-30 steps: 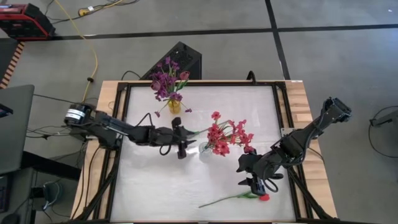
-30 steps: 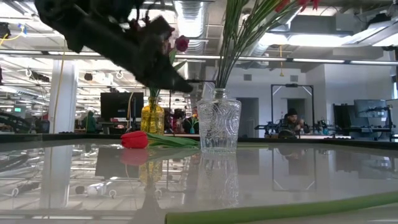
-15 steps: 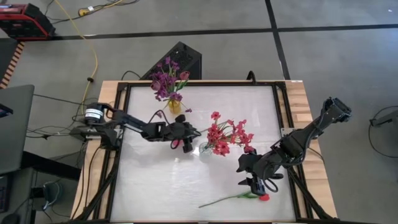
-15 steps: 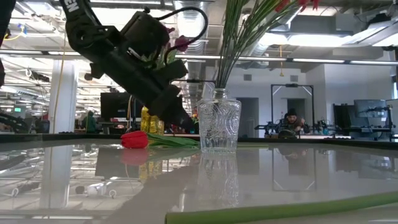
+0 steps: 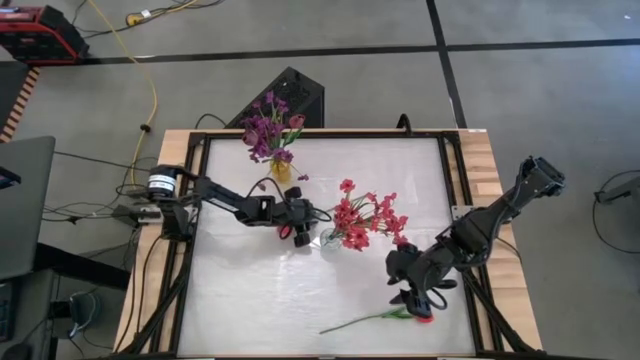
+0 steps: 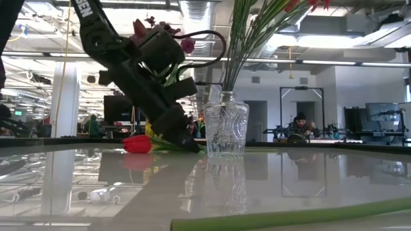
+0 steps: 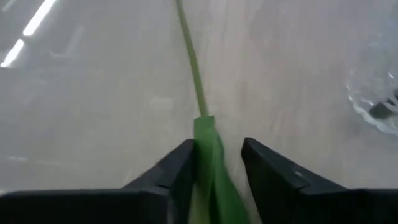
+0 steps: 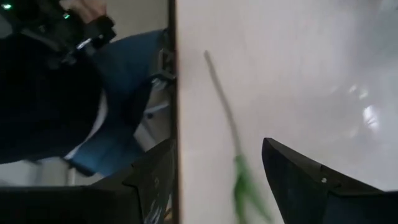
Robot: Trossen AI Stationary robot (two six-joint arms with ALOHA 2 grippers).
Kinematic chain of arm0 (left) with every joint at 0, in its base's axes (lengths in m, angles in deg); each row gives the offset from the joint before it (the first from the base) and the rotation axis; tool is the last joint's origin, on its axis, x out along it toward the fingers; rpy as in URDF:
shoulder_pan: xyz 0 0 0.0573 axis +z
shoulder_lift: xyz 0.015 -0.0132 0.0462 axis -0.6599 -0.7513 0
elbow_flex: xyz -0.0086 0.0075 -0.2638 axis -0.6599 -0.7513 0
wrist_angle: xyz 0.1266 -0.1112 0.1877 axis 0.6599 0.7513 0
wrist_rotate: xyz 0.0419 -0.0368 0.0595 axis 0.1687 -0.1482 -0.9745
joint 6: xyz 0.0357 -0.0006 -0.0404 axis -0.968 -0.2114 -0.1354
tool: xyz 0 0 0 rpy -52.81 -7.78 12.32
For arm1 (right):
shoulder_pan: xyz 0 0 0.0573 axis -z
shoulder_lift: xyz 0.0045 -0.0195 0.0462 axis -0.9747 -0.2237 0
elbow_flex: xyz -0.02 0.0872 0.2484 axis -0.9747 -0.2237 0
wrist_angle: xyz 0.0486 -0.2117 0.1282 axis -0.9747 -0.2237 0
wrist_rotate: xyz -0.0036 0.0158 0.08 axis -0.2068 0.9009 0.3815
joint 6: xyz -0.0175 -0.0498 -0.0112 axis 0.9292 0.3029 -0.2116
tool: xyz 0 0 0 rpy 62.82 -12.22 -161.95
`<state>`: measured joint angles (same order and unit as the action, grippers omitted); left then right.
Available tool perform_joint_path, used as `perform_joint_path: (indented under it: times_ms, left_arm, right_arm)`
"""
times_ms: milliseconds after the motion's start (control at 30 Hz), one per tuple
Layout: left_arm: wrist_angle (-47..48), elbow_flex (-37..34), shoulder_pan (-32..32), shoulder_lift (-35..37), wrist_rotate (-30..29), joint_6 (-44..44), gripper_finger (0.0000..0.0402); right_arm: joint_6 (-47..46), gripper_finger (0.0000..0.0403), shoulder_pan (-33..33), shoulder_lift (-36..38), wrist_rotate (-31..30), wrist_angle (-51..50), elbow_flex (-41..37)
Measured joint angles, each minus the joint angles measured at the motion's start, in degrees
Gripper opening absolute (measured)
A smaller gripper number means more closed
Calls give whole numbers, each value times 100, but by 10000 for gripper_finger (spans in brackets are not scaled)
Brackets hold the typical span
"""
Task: Sort flowers into vase by color
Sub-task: Put the top red flower into the transparent vase
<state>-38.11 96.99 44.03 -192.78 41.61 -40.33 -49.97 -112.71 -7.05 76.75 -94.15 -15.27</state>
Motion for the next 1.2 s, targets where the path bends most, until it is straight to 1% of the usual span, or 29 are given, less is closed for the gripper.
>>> perform_joint_path:
  times_ms: [67, 167, 200, 333, 433, 600, 700, 833, 933, 1033, 1133, 1200]
  left_arm:
    - [502, 115, -56, 100, 11, 9, 100]
    - [1140, 240, -172, 266, 33, -9, 34]
    - [1349, 273, -220, 342, 37, -30, 18]
    - [2168, 337, -432, 712, 66, -71, 10]
    - [2654, 337, -607, 1131, 224, 4, 4]
    - [3306, 344, -948, 1931, 628, 424, 3]
    - [3596, 344, -1150, 2402, 877, 805, 3]
    - [4200, 346, -1467, 2957, 1043, 1192, 3]
    - [4765, 346, -1713, 3344, 965, 1221, 3]
    - [5317, 346, -1862, 3722, 675, 1373, 3]
    - [5739, 346, -1899, 4110, 622, 1588, 3]
    - [5985, 348, -1945, 4339, 774, 1608, 3]
  right_arm:
    - [-217, 265, -41, 0, 185, -24, 1]
    - [-530, 265, -122, 0, 427, -183, 2]
    - [-621, 265, -161, 0, 470, -255, 2]
    - [-1150, 265, -307, 0, 652, -492, -1]
    - [-1548, 265, -407, 0, 669, -559, 0]
    - [-1568, 265, -604, 0, 302, -526, 0]
    - [-1155, 265, -690, -1, -158, -367, 2]
    - [-23, 265, -699, -229, -770, 112, 2]
    - [961, 265, -649, -557, -798, 596, 2]
    - [1882, 265, -540, -921, -774, 1051, 2]
    - [2330, 265, -422, -1345, -773, 1378, 2]
    - [2367, 265, -377, -1683, -746, 1461, 2]
